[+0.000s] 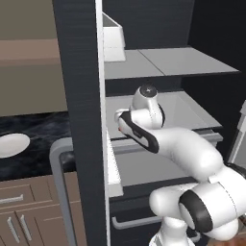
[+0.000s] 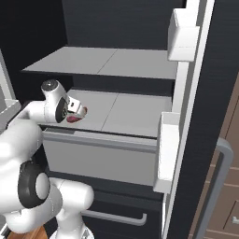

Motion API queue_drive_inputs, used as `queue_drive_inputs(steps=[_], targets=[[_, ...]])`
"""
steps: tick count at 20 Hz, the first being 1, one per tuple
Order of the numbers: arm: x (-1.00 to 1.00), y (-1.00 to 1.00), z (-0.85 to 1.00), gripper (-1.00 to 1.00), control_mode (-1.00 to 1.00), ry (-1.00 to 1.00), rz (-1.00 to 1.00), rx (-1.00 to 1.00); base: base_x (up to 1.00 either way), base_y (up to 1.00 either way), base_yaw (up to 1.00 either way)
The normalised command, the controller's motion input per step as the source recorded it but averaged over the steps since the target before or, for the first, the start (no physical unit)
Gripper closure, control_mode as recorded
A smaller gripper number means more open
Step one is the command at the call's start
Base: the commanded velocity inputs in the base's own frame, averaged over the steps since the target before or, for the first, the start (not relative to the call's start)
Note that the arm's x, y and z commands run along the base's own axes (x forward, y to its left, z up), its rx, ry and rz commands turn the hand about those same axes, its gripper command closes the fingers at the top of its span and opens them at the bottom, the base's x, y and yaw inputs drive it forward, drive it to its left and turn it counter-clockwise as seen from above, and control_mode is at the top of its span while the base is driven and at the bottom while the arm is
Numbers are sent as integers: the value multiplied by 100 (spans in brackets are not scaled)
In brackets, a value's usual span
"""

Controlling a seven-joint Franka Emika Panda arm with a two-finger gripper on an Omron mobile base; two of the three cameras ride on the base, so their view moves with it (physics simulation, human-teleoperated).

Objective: Move the hot dog bun to the plate on the dining table and place the condiment next to that plate. Then navigate to the fridge and take the sausage and place it on the plate as well.

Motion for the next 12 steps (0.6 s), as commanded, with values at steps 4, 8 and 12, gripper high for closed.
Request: queue_drive_inputs(steps=[4,8,12], targets=[[35,0,-25,-100,-100,2,0,-2,0,0,0],[44,0,-16,-100,-100,2,0,0,0,0,0],[40,0,-13,-100,-100,4,0,0,0,0,0]])
